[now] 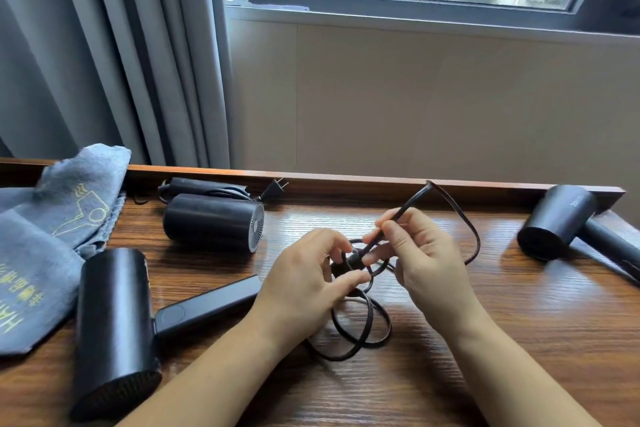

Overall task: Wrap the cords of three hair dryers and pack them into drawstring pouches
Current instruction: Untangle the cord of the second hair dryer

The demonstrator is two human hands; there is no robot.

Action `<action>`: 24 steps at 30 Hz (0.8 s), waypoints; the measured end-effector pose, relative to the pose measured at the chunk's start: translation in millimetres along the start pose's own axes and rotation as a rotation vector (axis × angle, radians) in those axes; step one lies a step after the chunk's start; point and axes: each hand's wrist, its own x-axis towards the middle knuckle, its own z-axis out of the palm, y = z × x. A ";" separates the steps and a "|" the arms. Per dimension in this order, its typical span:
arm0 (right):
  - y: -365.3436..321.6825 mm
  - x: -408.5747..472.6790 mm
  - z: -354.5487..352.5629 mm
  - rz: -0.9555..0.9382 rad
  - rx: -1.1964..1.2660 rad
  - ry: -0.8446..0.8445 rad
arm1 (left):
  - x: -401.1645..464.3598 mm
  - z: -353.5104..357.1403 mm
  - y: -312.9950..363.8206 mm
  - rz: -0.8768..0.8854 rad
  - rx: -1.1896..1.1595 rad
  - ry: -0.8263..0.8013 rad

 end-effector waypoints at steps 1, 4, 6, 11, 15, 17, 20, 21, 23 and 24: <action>-1.8 0.3 0.5 0.031 0.040 0.021 | -0.1 -0.2 -0.4 -0.007 -0.003 0.002; -4.2 1.3 -1.5 0.070 0.113 0.075 | 0.5 0.0 -1.2 -0.004 -0.010 0.000; -6.3 1.0 -2.6 0.079 0.164 0.072 | 0.3 0.0 0.1 0.000 -0.038 -0.005; -16.7 -3.1 1.1 0.130 0.295 -0.041 | 2.3 -0.7 1.5 -0.141 -0.124 -0.026; -12.9 0.6 -3.5 0.068 0.194 -0.017 | 0.9 1.6 0.7 -0.124 -0.127 -0.156; -14.1 3.5 -5.2 0.076 0.308 0.042 | 0.8 2.9 0.5 -0.087 -0.046 -0.170; -17.0 10.1 -12.0 0.117 0.567 0.224 | 2.8 3.4 -2.1 -0.124 -0.018 -0.153; -16.4 13.4 -17.0 0.136 0.642 0.294 | 3.3 3.6 -3.0 -0.126 -0.016 -0.141; -11.3 20.8 -29.5 0.182 0.730 0.443 | 3.1 4.0 -2.0 -0.133 -0.042 -0.084; -9.2 23.5 -34.1 0.223 0.687 0.509 | 3.3 3.9 -1.0 -0.156 -0.082 -0.027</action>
